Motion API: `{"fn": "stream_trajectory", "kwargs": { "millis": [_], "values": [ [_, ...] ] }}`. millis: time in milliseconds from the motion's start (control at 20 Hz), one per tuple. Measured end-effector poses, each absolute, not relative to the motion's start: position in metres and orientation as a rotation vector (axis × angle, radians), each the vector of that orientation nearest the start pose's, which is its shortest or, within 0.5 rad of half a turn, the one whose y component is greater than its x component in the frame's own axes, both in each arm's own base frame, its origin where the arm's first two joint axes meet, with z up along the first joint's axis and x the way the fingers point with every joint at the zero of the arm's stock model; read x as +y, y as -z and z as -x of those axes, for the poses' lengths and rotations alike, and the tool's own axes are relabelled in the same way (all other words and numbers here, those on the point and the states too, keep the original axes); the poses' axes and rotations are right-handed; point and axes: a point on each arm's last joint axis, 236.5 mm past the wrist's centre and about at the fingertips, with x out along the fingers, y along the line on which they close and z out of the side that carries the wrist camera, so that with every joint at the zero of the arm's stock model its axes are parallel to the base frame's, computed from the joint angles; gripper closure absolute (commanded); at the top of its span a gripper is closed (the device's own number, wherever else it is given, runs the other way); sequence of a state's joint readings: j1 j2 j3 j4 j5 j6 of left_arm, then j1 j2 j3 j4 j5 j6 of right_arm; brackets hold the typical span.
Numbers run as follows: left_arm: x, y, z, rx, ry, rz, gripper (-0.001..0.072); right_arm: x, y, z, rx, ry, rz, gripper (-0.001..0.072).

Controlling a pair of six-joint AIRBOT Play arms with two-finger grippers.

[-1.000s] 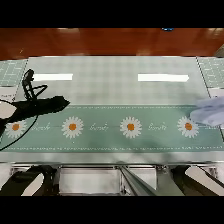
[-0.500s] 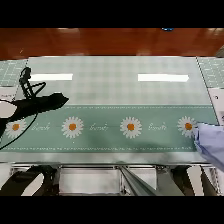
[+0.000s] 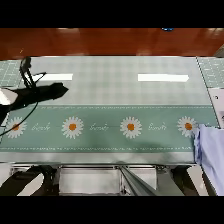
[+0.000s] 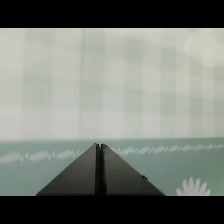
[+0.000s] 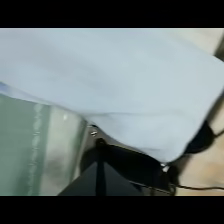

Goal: Fold the shirts.

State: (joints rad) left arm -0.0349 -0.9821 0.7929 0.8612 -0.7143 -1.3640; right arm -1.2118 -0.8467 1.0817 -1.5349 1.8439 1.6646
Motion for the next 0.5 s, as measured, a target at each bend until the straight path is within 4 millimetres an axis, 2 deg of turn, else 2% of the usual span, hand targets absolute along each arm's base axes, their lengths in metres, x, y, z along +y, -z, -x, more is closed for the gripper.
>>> {"fn": "stream_trajectory", "kwargs": {
  "millis": [50, 150, 200, 250, 300, 350, 400, 450, 500],
  "values": [
    [-0.115, -0.079, -0.393, 0.807, 0.324, 0.487, 0.0688, -0.175, -0.095, -0.103, 1.266, 0.876, -1.051, 0.069],
    [-0.121, -0.122, -0.416, 0.738, 0.368, 0.458, 0.0688, -0.18, -0.125, -0.183, 1.089, 0.642, -1.007, 0.069],
    [-0.125, -0.145, -0.426, 0.707, 0.396, 0.442, 0.0689, -0.175, -0.146, -0.23, 1.001, 0.519, -0.953, 0.069],
    [-0.131, -0.167, -0.435, 0.676, 0.422, 0.427, 0.0689, -0.162, -0.166, -0.274, 0.934, 0.392, -0.89, 0.069],
    [-0.14, -0.185, -0.442, 0.662, 0.459, 0.411, 0.0689, -0.136, -0.185, -0.32, 0.883, 0.25, -0.809, 0.069],
    [-0.149, -0.2, -0.447, 0.651, 0.49, 0.399, 0.0689, -0.105, -0.196, -0.355, 0.863, 0.13, -0.73, 0.069],
    [-0.16, -0.206, -0.451, 0.667, 0.515, 0.385, 0.0689, -0.066, -0.197, -0.386, 0.87, 0.024, -0.637, 0.069],
    [-0.168, -0.2, -0.451, 0.711, 0.53, 0.349, 0.0689, -0.027, -0.189, -0.407, 0.902, -0.057, -0.538, 0.0691],
    [-0.174, -0.185, -0.45, 0.778, 0.52, 0.309, 0.0688, 0.009, -0.171, -0.423, 0.954, -0.11, -0.422, 0.0692]
  ]
}}
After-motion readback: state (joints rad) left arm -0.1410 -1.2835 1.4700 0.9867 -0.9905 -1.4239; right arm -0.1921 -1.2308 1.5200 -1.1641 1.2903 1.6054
